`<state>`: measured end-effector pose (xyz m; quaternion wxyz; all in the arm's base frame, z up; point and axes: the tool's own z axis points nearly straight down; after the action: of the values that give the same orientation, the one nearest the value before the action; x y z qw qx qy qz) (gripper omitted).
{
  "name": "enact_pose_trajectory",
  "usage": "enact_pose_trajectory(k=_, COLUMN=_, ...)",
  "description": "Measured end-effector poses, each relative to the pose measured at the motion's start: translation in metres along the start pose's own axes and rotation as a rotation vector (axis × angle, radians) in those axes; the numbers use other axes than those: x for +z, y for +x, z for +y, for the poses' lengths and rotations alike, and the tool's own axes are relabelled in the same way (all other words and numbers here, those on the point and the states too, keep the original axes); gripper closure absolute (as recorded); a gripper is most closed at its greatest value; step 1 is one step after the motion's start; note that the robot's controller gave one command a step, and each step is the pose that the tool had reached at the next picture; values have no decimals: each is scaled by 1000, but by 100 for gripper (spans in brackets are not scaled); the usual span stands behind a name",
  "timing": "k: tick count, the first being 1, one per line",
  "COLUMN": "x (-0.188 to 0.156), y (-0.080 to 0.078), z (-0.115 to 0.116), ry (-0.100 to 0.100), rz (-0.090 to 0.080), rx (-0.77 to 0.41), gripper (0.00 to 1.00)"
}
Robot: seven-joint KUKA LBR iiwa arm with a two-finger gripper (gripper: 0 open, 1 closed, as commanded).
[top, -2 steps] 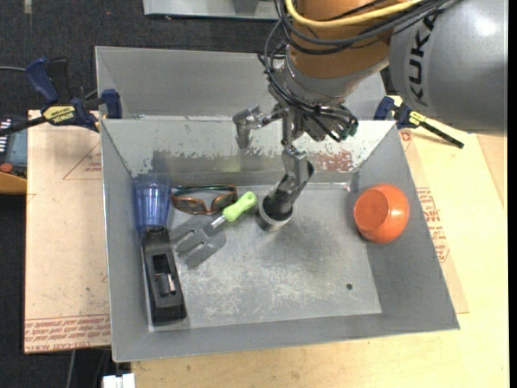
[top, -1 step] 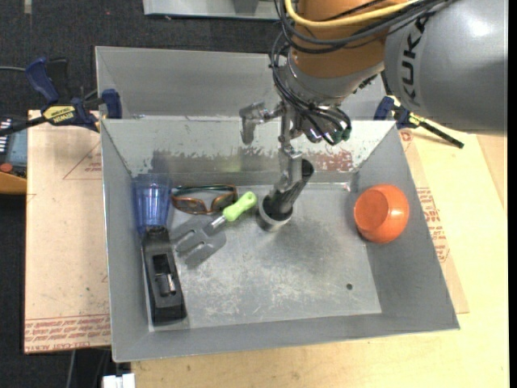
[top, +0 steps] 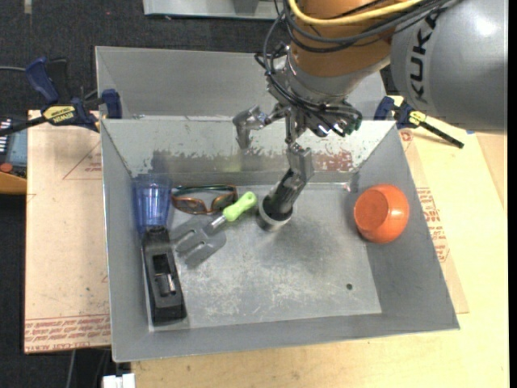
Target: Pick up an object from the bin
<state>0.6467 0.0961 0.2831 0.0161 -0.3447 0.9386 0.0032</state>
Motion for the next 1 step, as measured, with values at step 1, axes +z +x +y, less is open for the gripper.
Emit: enact_pose_trajectory(k=1, x=9, y=8, z=-11, ry=-2, rz=1, rx=225, gripper=0)
